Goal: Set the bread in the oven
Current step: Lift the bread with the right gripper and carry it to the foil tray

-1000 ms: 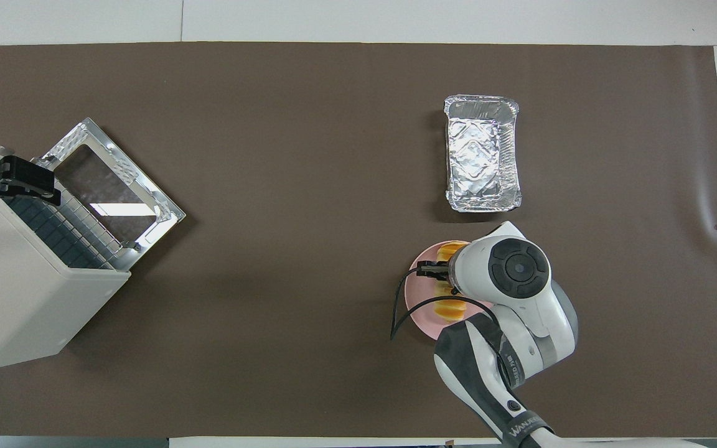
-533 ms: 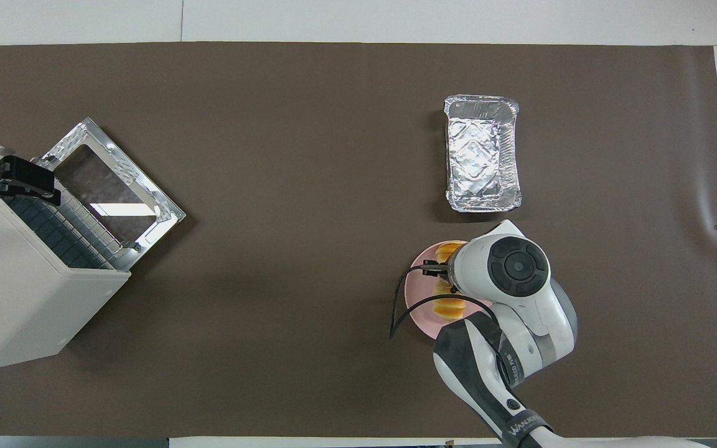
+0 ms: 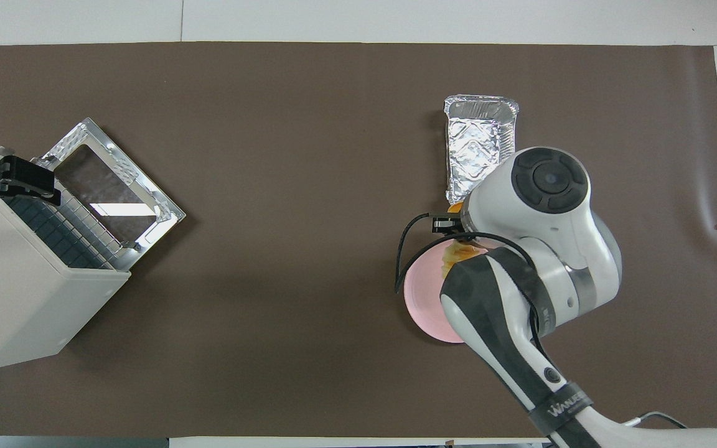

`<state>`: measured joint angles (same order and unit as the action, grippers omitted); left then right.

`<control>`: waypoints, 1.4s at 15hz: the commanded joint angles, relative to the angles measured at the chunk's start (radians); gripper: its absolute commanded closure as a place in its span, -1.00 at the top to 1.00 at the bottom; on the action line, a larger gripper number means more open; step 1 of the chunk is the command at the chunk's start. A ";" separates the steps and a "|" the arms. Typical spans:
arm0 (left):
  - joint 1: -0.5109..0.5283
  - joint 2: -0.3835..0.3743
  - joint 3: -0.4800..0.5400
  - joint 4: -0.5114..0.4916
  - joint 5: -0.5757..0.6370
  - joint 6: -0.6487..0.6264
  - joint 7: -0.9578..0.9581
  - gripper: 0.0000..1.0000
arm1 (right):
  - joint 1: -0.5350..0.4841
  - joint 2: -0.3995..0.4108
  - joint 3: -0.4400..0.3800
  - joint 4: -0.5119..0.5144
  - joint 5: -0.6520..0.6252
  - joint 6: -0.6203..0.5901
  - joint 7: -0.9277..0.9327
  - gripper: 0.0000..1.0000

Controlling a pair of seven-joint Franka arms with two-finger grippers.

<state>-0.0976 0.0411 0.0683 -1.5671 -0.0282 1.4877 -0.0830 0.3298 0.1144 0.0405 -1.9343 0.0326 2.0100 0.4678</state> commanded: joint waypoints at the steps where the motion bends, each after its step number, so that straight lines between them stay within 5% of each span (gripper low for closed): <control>1: 0.010 0.003 -0.002 0.012 -0.015 -0.001 0.005 1.00 | -0.087 0.125 0.002 0.219 0.073 -0.080 -0.130 -1.00; 6: 0.010 0.003 -0.002 0.012 -0.015 -0.001 0.005 1.00 | -0.132 0.402 -0.002 0.582 0.055 -0.234 -0.198 -1.00; 14: 0.010 0.003 -0.002 0.012 -0.013 -0.001 0.005 1.00 | -0.167 0.591 -0.013 0.721 0.023 -0.140 -0.275 -1.00; 21: 0.010 0.003 -0.002 0.012 -0.015 -0.001 0.005 1.00 | -0.150 0.619 -0.011 0.701 0.009 -0.024 -0.275 -1.00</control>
<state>-0.0976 0.0411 0.0683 -1.5671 -0.0282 1.4877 -0.0830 0.1770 0.7200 0.0251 -1.2461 0.0540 1.9461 0.2072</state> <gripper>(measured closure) 0.000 0.859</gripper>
